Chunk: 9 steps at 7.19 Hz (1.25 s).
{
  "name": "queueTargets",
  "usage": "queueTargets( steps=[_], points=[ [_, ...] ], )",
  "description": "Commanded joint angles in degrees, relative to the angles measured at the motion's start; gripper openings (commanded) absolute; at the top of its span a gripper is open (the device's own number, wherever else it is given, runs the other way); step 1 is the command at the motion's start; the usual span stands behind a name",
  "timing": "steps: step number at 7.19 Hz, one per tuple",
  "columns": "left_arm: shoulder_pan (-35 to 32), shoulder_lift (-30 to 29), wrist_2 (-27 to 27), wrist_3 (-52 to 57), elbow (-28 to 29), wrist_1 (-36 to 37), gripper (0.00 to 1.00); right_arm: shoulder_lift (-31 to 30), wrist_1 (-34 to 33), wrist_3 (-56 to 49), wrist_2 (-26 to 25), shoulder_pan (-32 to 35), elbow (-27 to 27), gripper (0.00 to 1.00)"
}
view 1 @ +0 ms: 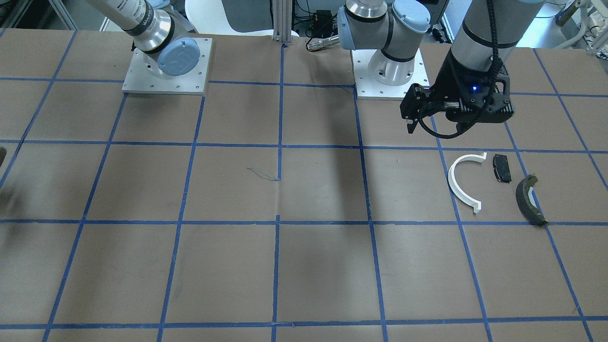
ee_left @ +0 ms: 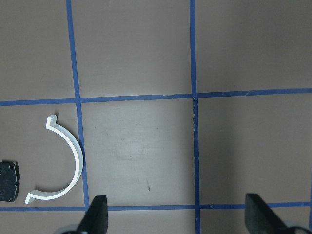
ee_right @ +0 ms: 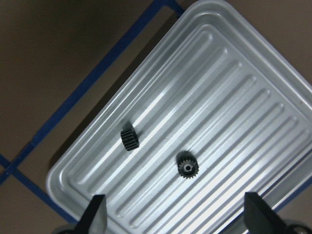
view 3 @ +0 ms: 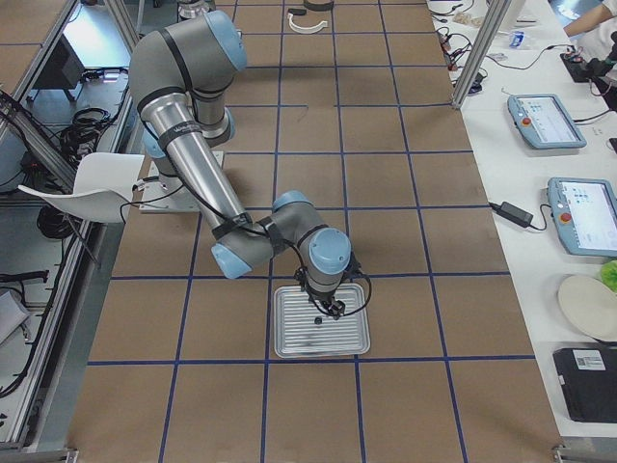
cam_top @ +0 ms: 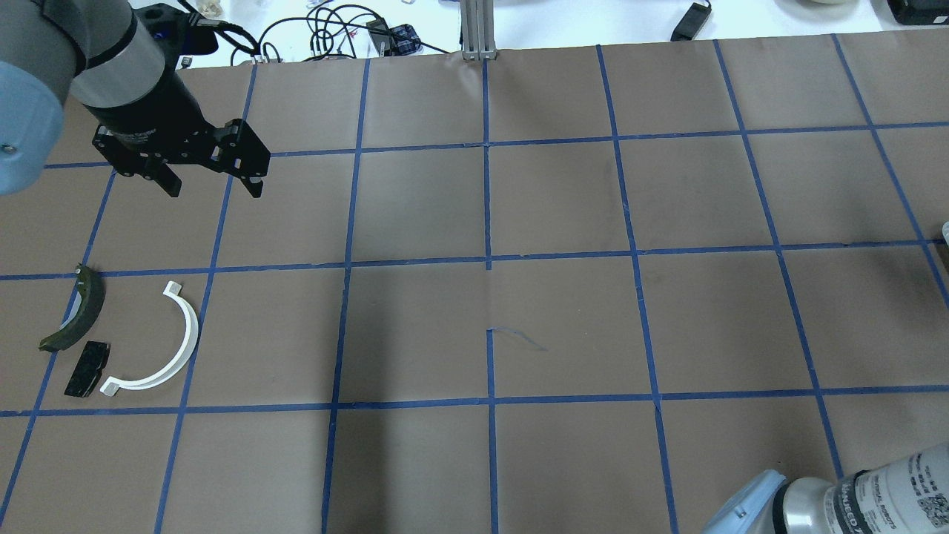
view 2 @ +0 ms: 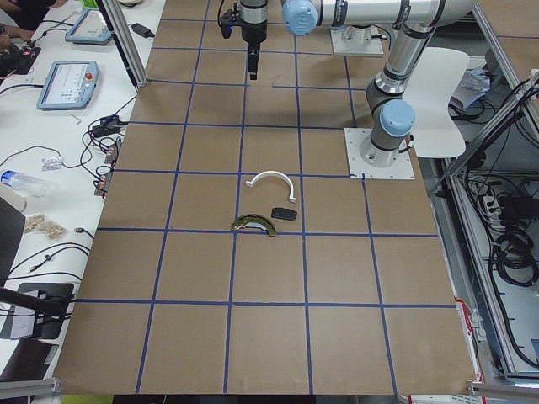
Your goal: Place bearing gear from tray to pile
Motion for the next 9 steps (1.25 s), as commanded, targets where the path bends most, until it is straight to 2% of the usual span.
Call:
queueTargets(
  steps=[1,2,3,5,6,8,9],
  points=[
    [-0.08,-0.04,-0.25,0.01,0.00,-0.09,1.00,4.22,-4.47,-13.02,5.42,-0.77,0.07,0.95],
    [-0.43,-0.48,-0.95,-0.78,0.09,-0.09,1.00,4.75,-5.95,-18.11,8.57,-0.77,0.25,0.94],
    [-0.44,-0.48,-1.13,-0.79,0.09,0.00,1.00,6.32,-6.14,-19.90,8.60,-0.77,0.16,0.88],
    [-0.44,0.13,-1.31,-0.87,0.00,-0.35,1.00,6.87,-6.32,-19.57,6.85,-1.04,0.16,0.88],
    [-0.44,0.05,-1.22,-1.13,0.00,-0.36,1.00,7.13,-6.49,-17.04,1.19,-1.21,0.16,0.85],
    [-0.26,-0.48,-1.13,-1.31,0.00,-0.09,1.00,7.13,-6.76,-16.67,0.16,-1.65,0.25,0.85],
    [-0.17,-0.05,-1.13,-1.31,-0.09,-0.70,1.00,6.87,-8.58,-15.97,0.16,-1.65,1.21,0.77]
  ],
)
